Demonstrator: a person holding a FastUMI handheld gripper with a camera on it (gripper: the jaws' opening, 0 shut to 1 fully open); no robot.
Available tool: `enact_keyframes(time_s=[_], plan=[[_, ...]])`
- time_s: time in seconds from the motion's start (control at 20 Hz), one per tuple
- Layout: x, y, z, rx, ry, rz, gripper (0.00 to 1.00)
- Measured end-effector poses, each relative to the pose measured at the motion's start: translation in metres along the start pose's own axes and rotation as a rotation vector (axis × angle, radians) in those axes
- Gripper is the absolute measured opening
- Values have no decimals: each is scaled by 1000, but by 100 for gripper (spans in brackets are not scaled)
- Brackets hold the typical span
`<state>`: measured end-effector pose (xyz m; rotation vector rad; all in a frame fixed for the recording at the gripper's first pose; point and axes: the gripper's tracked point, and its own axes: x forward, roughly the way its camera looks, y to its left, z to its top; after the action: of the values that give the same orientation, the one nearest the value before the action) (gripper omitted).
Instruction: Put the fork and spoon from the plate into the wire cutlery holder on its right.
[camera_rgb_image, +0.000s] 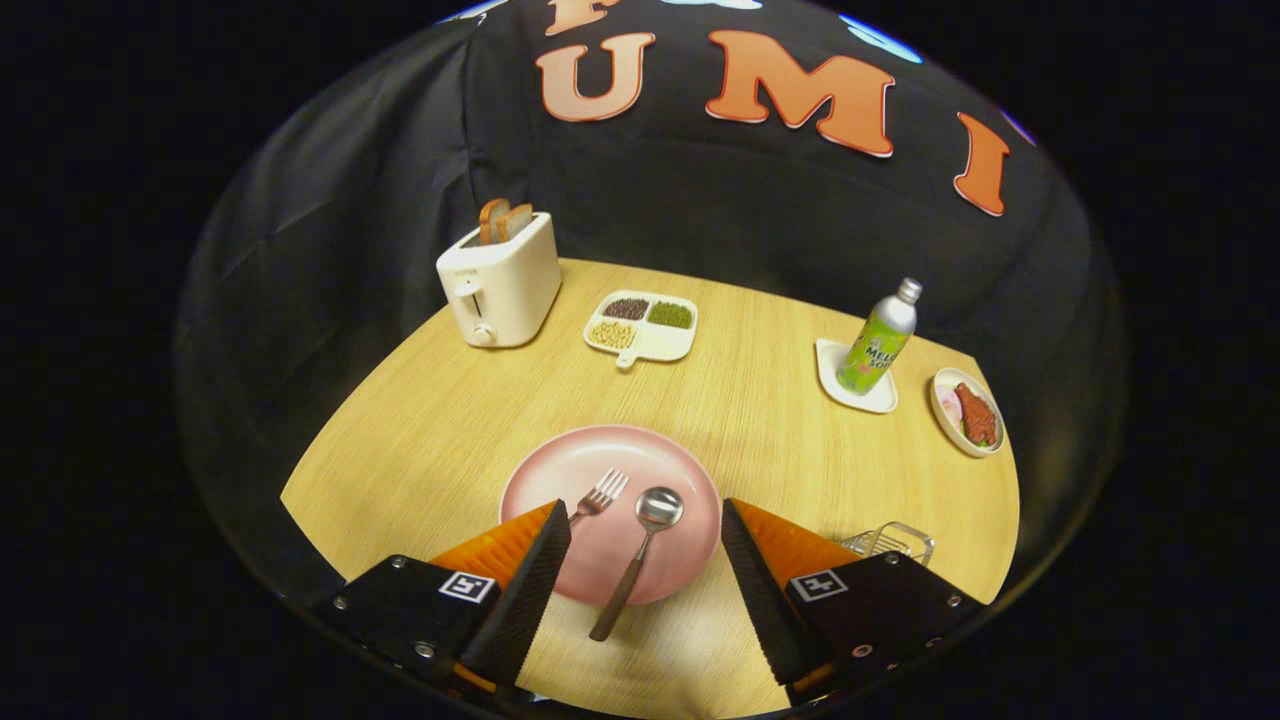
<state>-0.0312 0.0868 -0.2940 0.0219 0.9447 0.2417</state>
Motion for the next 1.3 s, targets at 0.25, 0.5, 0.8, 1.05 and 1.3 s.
enact_keyframes(time_s=[0.25,0.5,0.8,1.05,1.3], plan=[[33,4,-37,-7,155,6,86],[55,5,-68,5,291,-4,74],[68,6,-87,49,403,-10,45],[71,1,-93,86,435,-54,17],[69,-4,-88,113,412,-63,7]])
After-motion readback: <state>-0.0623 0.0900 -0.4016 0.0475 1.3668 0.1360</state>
